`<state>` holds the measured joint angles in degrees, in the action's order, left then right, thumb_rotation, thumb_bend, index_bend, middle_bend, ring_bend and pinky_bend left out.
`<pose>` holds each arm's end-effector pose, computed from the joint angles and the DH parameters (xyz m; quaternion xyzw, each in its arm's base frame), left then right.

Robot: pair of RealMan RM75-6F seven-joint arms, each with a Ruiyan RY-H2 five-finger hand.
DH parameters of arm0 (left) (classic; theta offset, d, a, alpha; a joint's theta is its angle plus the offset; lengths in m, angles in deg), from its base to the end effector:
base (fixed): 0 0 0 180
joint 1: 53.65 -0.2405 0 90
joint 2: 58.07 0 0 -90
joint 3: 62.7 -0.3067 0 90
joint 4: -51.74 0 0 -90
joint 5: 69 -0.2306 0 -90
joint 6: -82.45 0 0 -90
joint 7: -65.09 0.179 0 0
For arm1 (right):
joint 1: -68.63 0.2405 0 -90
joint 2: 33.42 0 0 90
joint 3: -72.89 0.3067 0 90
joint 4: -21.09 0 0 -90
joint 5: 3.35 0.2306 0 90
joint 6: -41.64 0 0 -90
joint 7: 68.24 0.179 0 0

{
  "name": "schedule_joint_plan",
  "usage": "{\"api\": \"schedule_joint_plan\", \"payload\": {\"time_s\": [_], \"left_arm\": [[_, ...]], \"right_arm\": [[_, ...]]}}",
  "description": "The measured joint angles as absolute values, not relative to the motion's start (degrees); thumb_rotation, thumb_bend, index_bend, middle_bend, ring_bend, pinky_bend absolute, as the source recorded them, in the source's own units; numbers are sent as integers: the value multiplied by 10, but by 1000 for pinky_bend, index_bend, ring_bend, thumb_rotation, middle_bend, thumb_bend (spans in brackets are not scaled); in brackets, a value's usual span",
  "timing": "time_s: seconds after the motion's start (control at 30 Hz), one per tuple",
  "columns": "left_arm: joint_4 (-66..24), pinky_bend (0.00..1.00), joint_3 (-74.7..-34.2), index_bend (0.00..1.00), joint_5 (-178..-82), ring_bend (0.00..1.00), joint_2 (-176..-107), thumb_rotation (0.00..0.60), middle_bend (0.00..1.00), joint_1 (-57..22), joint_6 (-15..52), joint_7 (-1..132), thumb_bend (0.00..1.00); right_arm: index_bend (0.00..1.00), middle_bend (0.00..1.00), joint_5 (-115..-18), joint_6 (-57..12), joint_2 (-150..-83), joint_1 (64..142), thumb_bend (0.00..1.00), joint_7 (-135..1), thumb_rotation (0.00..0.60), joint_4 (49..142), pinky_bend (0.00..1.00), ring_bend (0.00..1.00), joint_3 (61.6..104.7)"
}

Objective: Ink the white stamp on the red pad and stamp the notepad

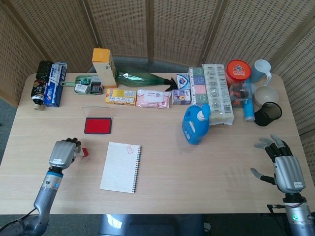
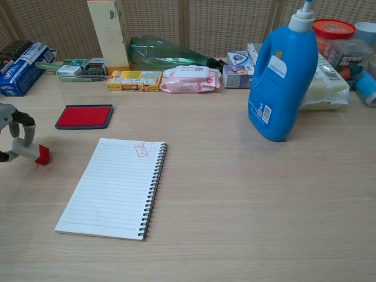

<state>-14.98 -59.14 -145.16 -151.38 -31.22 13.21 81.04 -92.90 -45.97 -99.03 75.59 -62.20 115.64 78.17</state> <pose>-0.3433 0.3343 -0.0293 -0.6939 -0.3442 -0.3051 0.5540 -0.3274 -0.2414 0.1596 0.5712 -0.3874 0.4847 0.5373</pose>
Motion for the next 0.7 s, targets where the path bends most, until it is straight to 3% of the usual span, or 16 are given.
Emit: {"api": "schedule_joint_plan", "payload": {"time_s": [0.7], "left_arm": [[-195, 540, -561, 470, -1415, 372, -1500, 600, 278, -296, 149, 887, 301]], "right_arm": [[302, 236, -927, -458, -990, 756, 0, -620, 600, 1156, 118, 96, 782]]}}
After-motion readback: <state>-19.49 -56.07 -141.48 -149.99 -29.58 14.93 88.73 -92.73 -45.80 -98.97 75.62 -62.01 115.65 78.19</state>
